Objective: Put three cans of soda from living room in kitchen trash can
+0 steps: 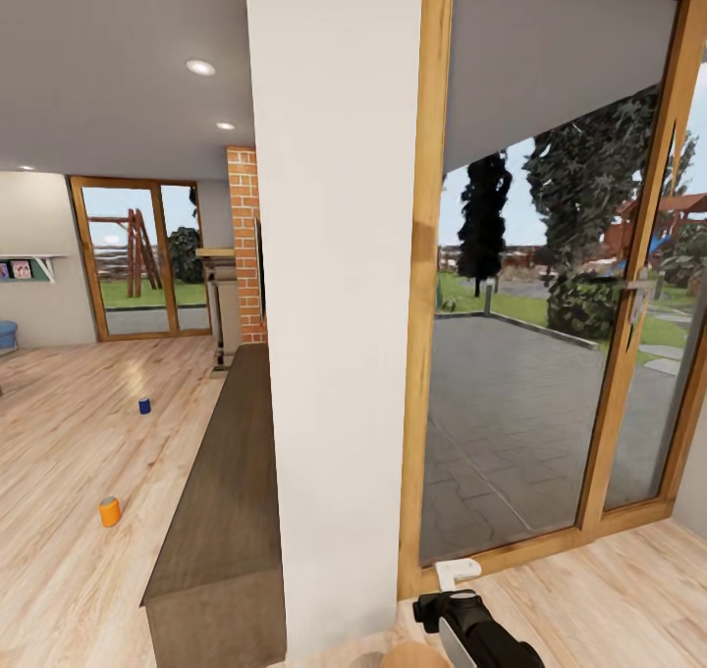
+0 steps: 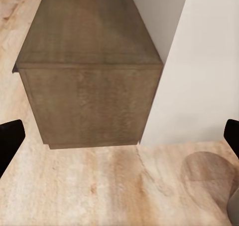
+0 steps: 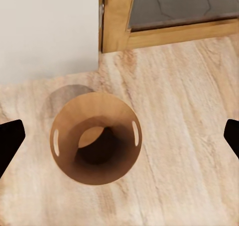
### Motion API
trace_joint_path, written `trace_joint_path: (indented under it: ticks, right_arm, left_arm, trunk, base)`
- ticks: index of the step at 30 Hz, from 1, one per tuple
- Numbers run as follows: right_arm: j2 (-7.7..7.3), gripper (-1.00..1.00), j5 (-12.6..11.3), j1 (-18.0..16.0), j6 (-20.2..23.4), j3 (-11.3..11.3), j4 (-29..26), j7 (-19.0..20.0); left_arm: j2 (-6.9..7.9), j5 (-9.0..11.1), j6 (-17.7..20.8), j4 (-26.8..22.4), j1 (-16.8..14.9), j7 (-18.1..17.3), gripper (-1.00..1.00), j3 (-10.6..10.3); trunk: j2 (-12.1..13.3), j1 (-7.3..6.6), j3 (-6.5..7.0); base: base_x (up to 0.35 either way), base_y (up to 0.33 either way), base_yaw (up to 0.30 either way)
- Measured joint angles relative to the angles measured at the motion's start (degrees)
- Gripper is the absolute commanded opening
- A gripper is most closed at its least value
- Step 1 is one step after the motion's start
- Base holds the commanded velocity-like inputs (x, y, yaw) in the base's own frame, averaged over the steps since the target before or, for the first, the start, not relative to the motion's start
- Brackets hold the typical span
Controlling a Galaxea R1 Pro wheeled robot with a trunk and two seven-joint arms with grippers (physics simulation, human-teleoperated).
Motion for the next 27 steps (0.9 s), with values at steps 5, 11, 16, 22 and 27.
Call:
trace_joint_path:
  ticks: [5, 11, 16, 22, 27]
  right_arm:
    - [-0.13, 1.00, 0.0, -0.1, 0.1, 0.0, 0.0, 0.0]
    - [-1.56, 1.00, -0.1, -0.1, 2.6, 0.0, 0.0, 0.3]
    - [-2.03, 1.00, -0.1, -0.1, 3.3, 0.0, 0.0, 0.4]
    - [-2.69, 1.00, -0.1, -0.1, 3.5, 0.0, 0.0, 0.5]
    - [-3.12, 1.00, -0.1, -0.1, 3.4, 0.0, 0.0, 0.5]
  left_arm:
    - [0.03, 0.0, 0.0, 0.0, 0.0, 0.0, 1.00, 0.0]
    - [0.12, 0.1, 0.0, -0.6, 0.0, -0.5, 1.00, -0.2]
    - [0.19, 0.0, 0.0, -2.4, 0.2, -0.8, 1.00, -0.2]
    - [1.36, 0.0, 0.1, -3.4, 0.4, -1.2, 1.00, -0.2]
    - [2.64, 0.0, 0.5, -3.5, 0.5, -3.1, 1.00, -0.1]
  trunk:
    - [-2.0, 1.10, -0.90]
    - [-4.4, 2.42, -1.97]
    - [-6.4, 3.51, -2.87]
    - [-8.8, 4.83, -3.95]
    - [-10.8, 5.93, -4.85]
  base:
    - [0.000, 0.000, 0.000]
    - [0.000, 0.000, 0.000]
    - [0.000, 0.000, 0.000]
    - [0.000, 0.000, 0.000]
    - [0.000, 0.000, 0.000]
